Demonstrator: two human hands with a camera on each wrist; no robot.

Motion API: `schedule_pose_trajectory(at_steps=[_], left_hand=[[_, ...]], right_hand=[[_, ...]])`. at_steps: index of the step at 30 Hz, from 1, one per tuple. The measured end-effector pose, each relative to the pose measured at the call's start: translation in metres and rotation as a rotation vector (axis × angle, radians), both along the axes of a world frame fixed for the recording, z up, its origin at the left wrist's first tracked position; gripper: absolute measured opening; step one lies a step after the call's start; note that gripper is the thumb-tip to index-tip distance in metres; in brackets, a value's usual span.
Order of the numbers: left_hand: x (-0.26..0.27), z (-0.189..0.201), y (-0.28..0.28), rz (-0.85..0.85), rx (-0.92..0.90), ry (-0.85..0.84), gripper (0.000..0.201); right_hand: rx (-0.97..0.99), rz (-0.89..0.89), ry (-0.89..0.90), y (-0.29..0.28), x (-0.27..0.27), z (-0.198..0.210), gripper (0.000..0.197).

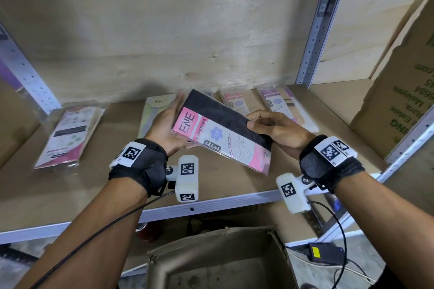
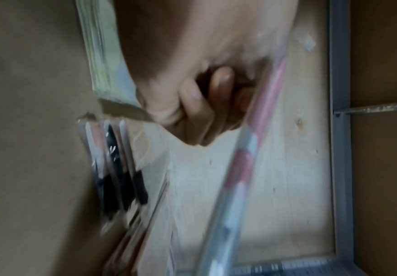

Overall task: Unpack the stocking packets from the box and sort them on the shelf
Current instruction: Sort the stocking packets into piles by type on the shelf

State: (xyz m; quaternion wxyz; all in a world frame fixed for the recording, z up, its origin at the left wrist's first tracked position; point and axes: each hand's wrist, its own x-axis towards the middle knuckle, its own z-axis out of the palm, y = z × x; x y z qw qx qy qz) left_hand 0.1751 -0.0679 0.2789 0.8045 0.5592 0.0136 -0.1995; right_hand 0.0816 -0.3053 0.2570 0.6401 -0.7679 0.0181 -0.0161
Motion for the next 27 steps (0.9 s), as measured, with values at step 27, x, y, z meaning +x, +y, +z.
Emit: schedule_pose_trajectory(at_steps=[27], left_hand=[[-0.019,-0.015,-0.009,-0.371,0.424,-0.355,0.028]], right_hand=[[0.26,-0.04,0.129,0.016,0.013,0.01,0.033]])
